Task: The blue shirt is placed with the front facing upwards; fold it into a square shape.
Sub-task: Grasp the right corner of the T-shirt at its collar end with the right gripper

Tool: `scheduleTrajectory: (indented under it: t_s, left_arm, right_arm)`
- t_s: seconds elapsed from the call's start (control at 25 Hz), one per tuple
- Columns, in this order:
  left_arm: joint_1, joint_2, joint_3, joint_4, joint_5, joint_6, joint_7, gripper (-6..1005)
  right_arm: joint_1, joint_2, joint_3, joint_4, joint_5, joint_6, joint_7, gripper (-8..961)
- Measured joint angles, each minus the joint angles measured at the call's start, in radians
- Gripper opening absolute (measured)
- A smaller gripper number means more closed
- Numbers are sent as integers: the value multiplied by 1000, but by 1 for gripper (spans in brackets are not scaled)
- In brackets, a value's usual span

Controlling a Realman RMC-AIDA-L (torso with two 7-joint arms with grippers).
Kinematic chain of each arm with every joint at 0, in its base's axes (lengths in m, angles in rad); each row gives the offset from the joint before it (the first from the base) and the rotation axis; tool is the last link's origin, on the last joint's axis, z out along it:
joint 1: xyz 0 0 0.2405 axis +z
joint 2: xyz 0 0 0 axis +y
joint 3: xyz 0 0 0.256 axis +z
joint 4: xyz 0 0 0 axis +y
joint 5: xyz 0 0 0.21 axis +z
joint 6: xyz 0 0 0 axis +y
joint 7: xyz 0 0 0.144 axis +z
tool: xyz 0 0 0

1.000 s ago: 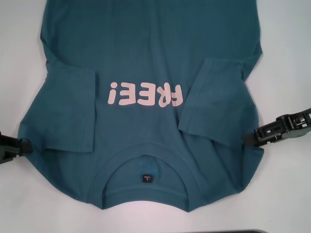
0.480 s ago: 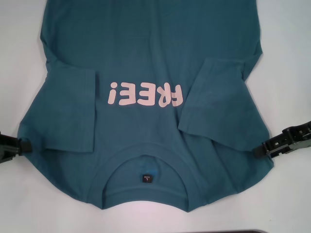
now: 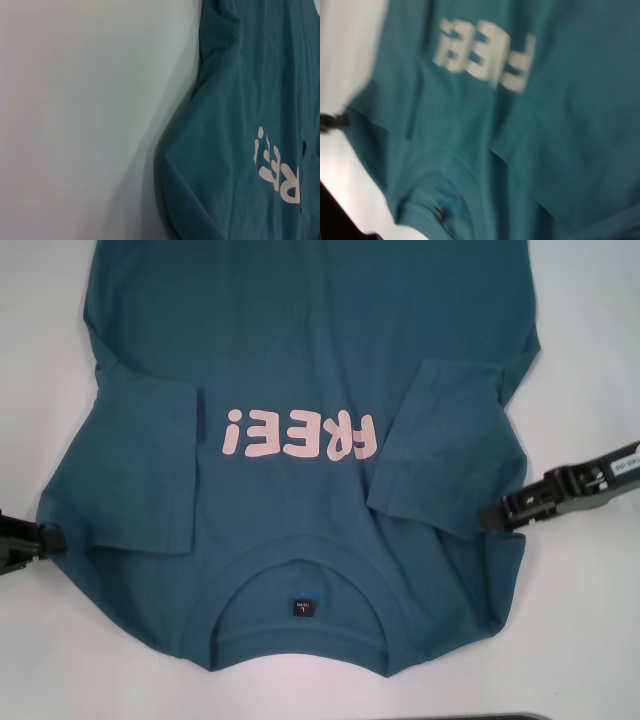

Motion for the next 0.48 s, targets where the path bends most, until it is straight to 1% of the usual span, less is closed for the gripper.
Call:
scheduleTrajectory:
  t_s: [0.12, 0.16, 0.24, 0.36, 0.48]
  left_arm:
    - [2, 0, 0, 0, 0, 1, 0, 33]
    - [4, 0, 0, 0, 0, 1, 0, 33]
    - [6, 0, 0, 0, 0, 1, 0, 33]
    - [6, 0, -1, 0, 0, 0, 0, 33]
    - [2, 0, -3, 0, 0, 0, 0, 33]
  right_arm:
    - [-6, -19, 1, -1, 12, -6, 6, 624]
    - [-10, -27, -1, -1, -5, 1, 16, 623]
    - [-16, -36, -8, -1, -58, 21, 35, 623]
    - [-17, -37, -10, 5, -120, 36, 47, 621]
    - [-11, -28, -18, 6, -129, 37, 47, 622]
